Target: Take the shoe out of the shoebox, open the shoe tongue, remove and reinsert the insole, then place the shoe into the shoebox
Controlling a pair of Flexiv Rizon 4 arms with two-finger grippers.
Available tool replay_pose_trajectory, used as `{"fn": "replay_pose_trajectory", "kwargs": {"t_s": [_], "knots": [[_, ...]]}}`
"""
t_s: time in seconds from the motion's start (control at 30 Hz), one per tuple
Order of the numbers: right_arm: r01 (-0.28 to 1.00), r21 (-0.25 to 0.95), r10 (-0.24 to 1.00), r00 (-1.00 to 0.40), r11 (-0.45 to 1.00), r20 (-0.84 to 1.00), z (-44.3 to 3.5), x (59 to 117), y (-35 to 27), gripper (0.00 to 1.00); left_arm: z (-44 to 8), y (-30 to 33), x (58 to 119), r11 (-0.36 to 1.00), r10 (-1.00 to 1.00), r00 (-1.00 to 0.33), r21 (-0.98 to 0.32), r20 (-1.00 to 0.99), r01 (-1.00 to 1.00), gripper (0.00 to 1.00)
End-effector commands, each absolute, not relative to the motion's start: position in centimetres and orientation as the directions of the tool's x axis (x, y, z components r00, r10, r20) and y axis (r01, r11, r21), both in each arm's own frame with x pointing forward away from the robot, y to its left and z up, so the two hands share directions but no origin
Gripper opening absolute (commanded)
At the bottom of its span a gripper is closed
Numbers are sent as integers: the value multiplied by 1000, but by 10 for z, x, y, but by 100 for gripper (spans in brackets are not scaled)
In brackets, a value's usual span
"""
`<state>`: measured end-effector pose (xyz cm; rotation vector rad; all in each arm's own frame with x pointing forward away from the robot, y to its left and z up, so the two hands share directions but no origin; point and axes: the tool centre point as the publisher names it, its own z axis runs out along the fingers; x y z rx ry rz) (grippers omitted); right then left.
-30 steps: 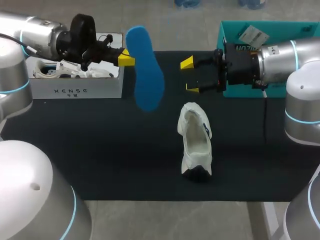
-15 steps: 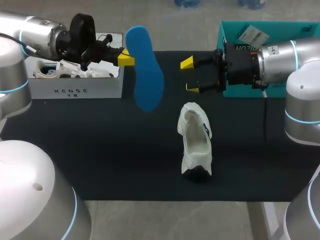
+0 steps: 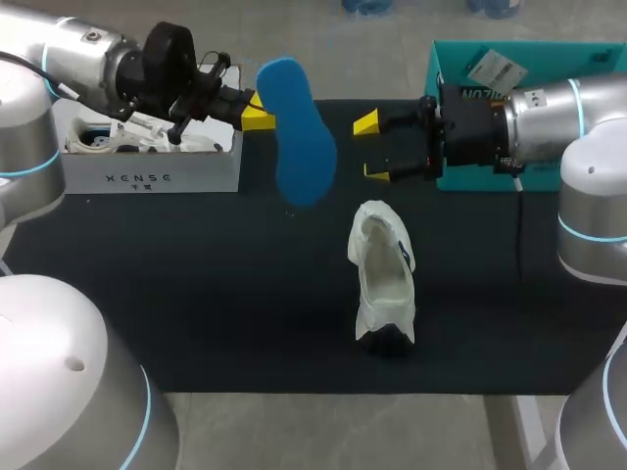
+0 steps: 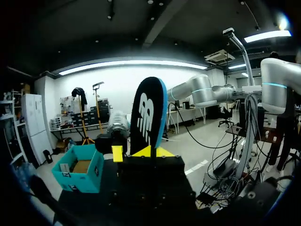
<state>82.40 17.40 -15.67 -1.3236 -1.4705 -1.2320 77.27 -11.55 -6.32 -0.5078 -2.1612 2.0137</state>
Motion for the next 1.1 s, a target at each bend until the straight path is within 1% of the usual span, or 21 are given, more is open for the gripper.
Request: {"fn": "replay_pose_trajectory", "kwargs": {"t_s": [0.03, 0.23, 0.43, 0.7, 0.93, 1.1], "knots": [[988, 151, 223, -143, -17, 964, -157, 825, 176, 100, -57, -106, 755, 4, 301, -844, -884, -444, 467, 0], [988, 151, 223, -143, -17, 964, -157, 825, 176, 100, -70, -101, 746, -48, 270, -776, -813, -570, 580, 0], [988, 151, 223, -143, -17, 964, -157, 825, 176, 100, -86, -99, 744, -103, 273, -741, -784, -614, 612, 0], [988, 151, 223, -143, -17, 964, -157, 825, 176, 100, -102, -95, 750, -55, 296, -687, -729, -664, 682, 0], [988, 151, 223, -143, -17, 964, -157, 825, 176, 100, -96, -88, 753, -35, 278, -593, -625, -756, 780, 0], [988, 151, 223, -143, -17, 964, -157, 825, 176, 100, -91, -100, 755, -43, 297, -530, -565, -794, 824, 0]]}}
